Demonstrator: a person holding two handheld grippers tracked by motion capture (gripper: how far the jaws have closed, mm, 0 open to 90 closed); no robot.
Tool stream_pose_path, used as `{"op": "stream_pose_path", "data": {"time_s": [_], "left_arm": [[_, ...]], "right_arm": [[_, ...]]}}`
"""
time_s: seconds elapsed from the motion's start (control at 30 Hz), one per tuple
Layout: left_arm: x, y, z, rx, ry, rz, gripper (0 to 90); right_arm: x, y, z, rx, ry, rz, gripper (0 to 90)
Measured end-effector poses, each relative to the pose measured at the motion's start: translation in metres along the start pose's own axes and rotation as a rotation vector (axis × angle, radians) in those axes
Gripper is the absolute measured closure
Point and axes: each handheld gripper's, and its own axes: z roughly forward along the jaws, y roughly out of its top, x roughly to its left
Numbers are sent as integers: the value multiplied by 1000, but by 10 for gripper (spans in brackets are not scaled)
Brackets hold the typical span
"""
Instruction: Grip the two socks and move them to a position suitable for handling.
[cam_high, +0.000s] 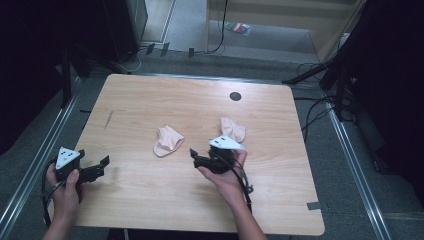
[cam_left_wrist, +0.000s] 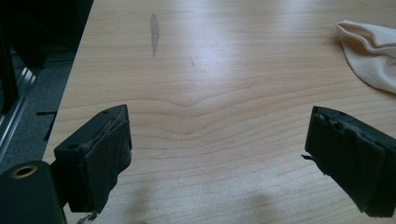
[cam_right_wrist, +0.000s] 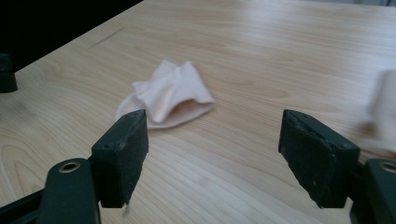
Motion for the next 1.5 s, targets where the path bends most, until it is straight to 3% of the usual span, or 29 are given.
{"op": "stream_pose_path", "data": {"time_s": [0.17, 0.27, 0.33, 0.57, 0.77, 0.9, 1.07, 1.2, 1.27, 1.4, 1.5], "left_arm": [[0, 0, 0, 1, -4, -1, 79], [0, 0, 0, 0, -5, -1, 79], [0, 0, 0, 1, -9, -2, 79], [0, 0, 0, 1, -12, 1, 80], [0, 0, 1, 7, -14, 5, 79], [0, 1, 1, 8, -14, 5, 79], [0, 1, 1, 12, -11, 8, 80], [-1, 1, 2, 15, -5, 13, 80], [-3, 1, 2, 7, 5, 17, 79], [-2, 0, 0, -10, 10, 14, 79], [-1, -1, -2, -25, 3, 2, 79]], "right_arm": [[28, 4, 47, 68, 37, -65, 263], [34, 6, 60, 79, 44, -76, 268], [41, 11, 82, 95, 49, -101, 270], [48, 21, 110, 126, 55, -134, 268], [49, 17, 131, 187, 14, -158, 274], [48, 11, 137, 220, -15, -170, 292], [51, 8, 137, 202, -61, -161, 384], [50, 6, 134, 171, -113, -129, 706], [47, 7, 133, 170, -124, -102, 796], [40, 10, 126, 146, -108, -48, 820], [38, 19, 102, 76, -111, -8, 821]]}}
